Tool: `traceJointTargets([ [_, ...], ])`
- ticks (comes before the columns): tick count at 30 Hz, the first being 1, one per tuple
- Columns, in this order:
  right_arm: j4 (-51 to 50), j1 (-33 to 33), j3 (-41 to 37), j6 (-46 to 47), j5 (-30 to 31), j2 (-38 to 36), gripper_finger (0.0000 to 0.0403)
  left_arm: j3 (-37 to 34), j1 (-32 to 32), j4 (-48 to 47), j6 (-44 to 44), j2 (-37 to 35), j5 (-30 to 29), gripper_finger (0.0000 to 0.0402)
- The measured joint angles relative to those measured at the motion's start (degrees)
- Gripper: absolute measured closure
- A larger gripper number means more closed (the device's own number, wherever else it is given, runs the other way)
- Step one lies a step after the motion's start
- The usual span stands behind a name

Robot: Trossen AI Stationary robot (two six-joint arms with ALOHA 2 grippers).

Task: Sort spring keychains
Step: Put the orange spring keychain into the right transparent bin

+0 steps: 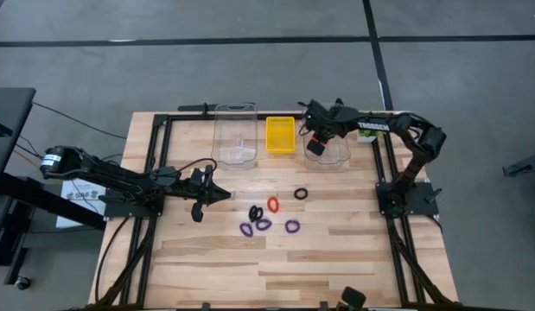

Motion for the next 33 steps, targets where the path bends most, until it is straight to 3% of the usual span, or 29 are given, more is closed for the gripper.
traceJointTargets([
  [12,2.6,0.4,0.0,2.4,-1.4,-14.8,0.0333,0.0,0.0,0.0,0.0,0.0,0.0,0.0372],
  [18,7.6,3.3,0.0,1.5,-16.1,-20.8,0.0333,0.0,0.0,0.0,0.0,0.0,0.0,0.0372],
  [25,9.1,9.6,0.0,-7.2,-36.9,-22.2,0.0333,0.0,0.0,0.0,0.0,0.0,0.0,0.0372],
  [27,8.6,11.7,0.0,-9.8,-39.7,-22.2,0.0333,0.0,0.0,0.0,0.0,0.0,0.0,0.0372],
  [33,8.2,16.7,0.0,-12.0,-39.3,-22.2,0.0333,0.0,0.0,0.0,-0.4,0.0,0.0,0.0372],
])
